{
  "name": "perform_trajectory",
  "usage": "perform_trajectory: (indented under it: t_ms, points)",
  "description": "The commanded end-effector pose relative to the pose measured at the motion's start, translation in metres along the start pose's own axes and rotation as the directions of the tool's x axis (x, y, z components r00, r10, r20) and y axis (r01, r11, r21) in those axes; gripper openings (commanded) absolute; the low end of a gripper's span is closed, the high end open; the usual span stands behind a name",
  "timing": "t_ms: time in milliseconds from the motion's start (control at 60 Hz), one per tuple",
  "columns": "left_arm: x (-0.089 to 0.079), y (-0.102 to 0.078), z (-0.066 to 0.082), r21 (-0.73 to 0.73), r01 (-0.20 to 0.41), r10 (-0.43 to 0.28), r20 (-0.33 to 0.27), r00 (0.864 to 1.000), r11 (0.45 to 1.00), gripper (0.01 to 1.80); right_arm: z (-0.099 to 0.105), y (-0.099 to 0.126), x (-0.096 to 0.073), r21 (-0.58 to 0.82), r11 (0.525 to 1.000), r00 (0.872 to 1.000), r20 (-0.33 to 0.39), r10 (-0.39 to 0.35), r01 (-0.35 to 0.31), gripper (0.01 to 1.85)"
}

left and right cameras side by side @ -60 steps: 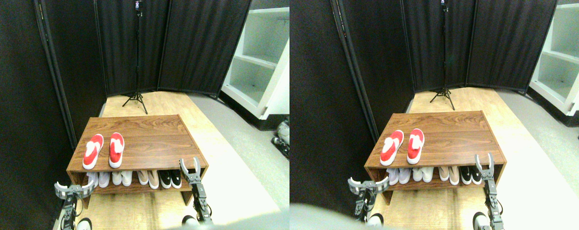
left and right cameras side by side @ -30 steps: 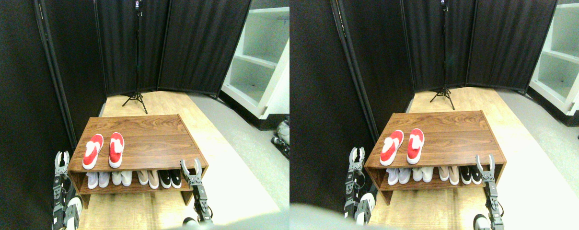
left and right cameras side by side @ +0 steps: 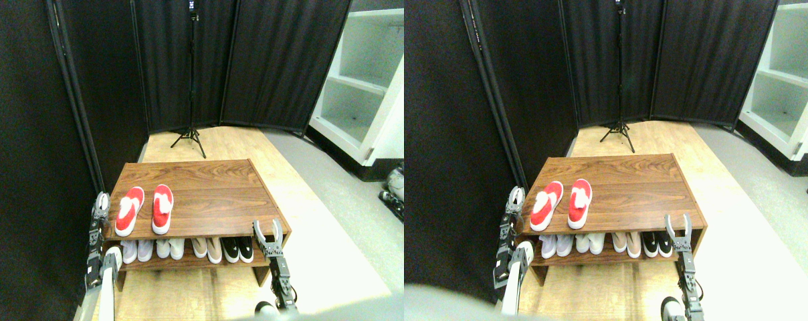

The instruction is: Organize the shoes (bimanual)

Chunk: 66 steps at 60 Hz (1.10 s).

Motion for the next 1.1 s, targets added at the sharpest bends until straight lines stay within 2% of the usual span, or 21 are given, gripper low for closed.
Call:
perform_trajectory:
  t_ms: [17,83,283,333,383,467,600,750,783,850,900,933,1000,1100]
  points:
    - [0.006,-0.003,-0.004,-0.008,0.018,-0.018,-0.015,1.0,1.0,0.01,0.001,0.003,0.003,0.008,0.999,0.999,0.016,0.039,-0.039,0.34]
    - [0.009,0.001,-0.009,-0.041,0.016,-0.018,-0.051,0.999,0.999,0.01,0.001,0.003,0.003,0.003,0.999,0.999,0.018,0.044,-0.044,0.32]
    - [0.015,0.005,-0.022,0.042,-0.05,0.052,-0.069,0.996,0.998,0.01,0.0,0.004,0.004,0.022,0.999,0.999,0.023,0.046,-0.046,0.3]
    - [0.017,0.006,-0.026,0.006,-0.045,0.046,-0.105,0.993,0.999,0.01,0.0,0.004,0.004,0.024,0.999,0.999,0.024,0.047,-0.048,0.3]
    - [0.017,0.007,-0.03,0.005,-0.071,0.071,-0.119,0.99,0.997,0.01,0.0,0.005,0.003,0.019,0.999,0.999,0.03,0.044,-0.045,0.31]
    - [0.017,0.006,-0.034,0.017,-0.092,0.094,-0.103,0.99,0.996,0.01,0.001,0.005,0.003,0.016,0.999,0.998,0.04,0.045,-0.046,0.31]
    - [0.018,0.008,-0.046,-0.027,-0.077,0.073,-0.137,0.988,0.997,0.01,0.002,0.004,0.002,0.009,0.999,0.998,0.043,0.053,-0.053,0.32]
    - [0.017,0.001,-0.059,-0.041,-0.071,0.063,-0.162,0.985,0.997,0.01,0.001,0.004,0.0,-0.004,0.998,0.997,0.049,0.061,-0.061,0.32]
    - [0.016,-0.002,-0.062,-0.069,-0.083,0.069,-0.182,0.981,0.994,0.01,0.002,0.004,0.0,-0.007,0.998,0.996,0.052,0.066,-0.066,0.32]
    - [0.013,-0.007,-0.065,-0.082,-0.107,0.09,-0.182,0.979,0.991,0.01,0.002,0.004,0.0,-0.011,0.998,0.997,0.052,0.065,-0.064,0.32]
    - [0.013,-0.009,-0.072,-0.089,-0.089,0.071,-0.192,0.979,0.992,0.01,0.002,0.004,-0.001,-0.015,0.997,0.996,0.054,0.074,-0.074,0.31]
    - [0.012,-0.012,-0.073,-0.097,-0.087,0.067,-0.195,0.979,0.991,0.01,0.002,0.004,-0.001,-0.018,0.997,0.996,0.056,0.076,-0.075,0.31]
    - [0.008,-0.014,-0.077,-0.109,-0.122,0.1,-0.188,0.977,0.987,0.01,0.002,0.005,-0.002,-0.009,0.997,0.995,0.051,0.081,-0.08,0.31]
    - [0.005,-0.017,-0.079,-0.111,-0.119,0.094,-0.207,0.974,0.987,0.01,0.002,0.005,-0.003,-0.015,0.997,0.995,0.057,0.078,-0.077,0.3]
